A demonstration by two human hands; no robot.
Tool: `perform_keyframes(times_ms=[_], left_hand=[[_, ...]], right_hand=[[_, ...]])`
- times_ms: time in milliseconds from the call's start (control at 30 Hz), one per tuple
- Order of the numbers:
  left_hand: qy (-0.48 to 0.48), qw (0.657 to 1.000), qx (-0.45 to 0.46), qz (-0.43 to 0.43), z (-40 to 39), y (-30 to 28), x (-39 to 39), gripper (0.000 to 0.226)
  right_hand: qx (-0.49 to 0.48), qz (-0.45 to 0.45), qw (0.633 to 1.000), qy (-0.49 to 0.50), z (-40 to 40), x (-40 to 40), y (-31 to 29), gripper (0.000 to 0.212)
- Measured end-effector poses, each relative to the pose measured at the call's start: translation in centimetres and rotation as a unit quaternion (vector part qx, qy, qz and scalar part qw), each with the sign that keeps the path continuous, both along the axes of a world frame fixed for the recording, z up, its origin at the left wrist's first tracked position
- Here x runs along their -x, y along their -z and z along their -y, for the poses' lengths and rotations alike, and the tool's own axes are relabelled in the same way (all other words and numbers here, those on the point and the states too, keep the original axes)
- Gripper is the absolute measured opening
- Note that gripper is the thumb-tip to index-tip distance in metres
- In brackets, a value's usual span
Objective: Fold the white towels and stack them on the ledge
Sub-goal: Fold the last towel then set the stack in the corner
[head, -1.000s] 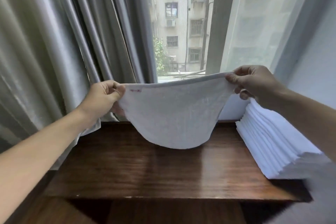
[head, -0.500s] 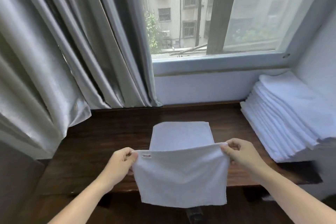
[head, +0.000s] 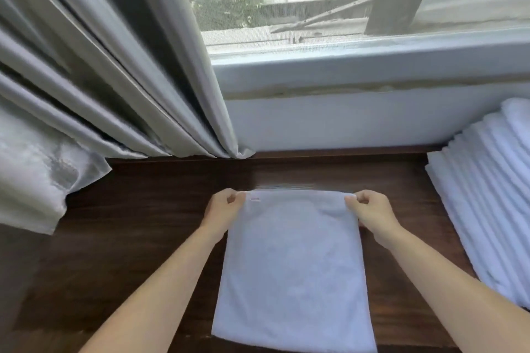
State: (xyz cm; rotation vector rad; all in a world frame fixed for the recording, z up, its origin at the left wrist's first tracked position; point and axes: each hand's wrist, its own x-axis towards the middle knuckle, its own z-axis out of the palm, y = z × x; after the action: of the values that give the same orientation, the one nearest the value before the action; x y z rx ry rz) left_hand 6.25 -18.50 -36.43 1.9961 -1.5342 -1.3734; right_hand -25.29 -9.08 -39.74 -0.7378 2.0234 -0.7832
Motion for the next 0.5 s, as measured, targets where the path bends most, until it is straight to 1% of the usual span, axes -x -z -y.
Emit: perform_keyframes(times_ms=[67, 133, 267, 367, 433, 500], left_hand=[[-0.043, 0.998, -0.026, 0.023, 0.6, 2.0, 0.8, 0.028], [-0.082, 0.995, -0.041, 0.026, 1.4, 3.4, 1.2, 0.029], [-0.132, 0.988, -0.078, -0.038, 2.7, 5.5, 1.1, 0.044], [-0.164, 0.980, -0.097, -0.053, 3.0, 4.9, 1.5, 0.046], [-0.205, 0.969, -0.125, -0.053, 3.3, 4.4, 1.9, 0.030], [-0.220, 0.959, -0.168, -0.057, 3.8, 4.2, 1.9, 0.018]], right_hand=[[-0.017, -0.041, 0.999, 0.004, 0.7, -0.4, 1.7, 0.028], [-0.017, -0.062, 0.998, 0.002, 1.3, -0.9, 2.3, 0.024], [-0.028, -0.057, 0.998, -0.008, 2.4, -2.0, 2.2, 0.019], [-0.024, -0.065, 0.998, -0.002, 2.2, -1.9, 2.1, 0.018], [-0.008, -0.083, 0.996, 0.014, 1.9, -1.7, 1.9, 0.016], [0.008, -0.092, 0.995, 0.028, 1.6, -1.4, 1.8, 0.013]])
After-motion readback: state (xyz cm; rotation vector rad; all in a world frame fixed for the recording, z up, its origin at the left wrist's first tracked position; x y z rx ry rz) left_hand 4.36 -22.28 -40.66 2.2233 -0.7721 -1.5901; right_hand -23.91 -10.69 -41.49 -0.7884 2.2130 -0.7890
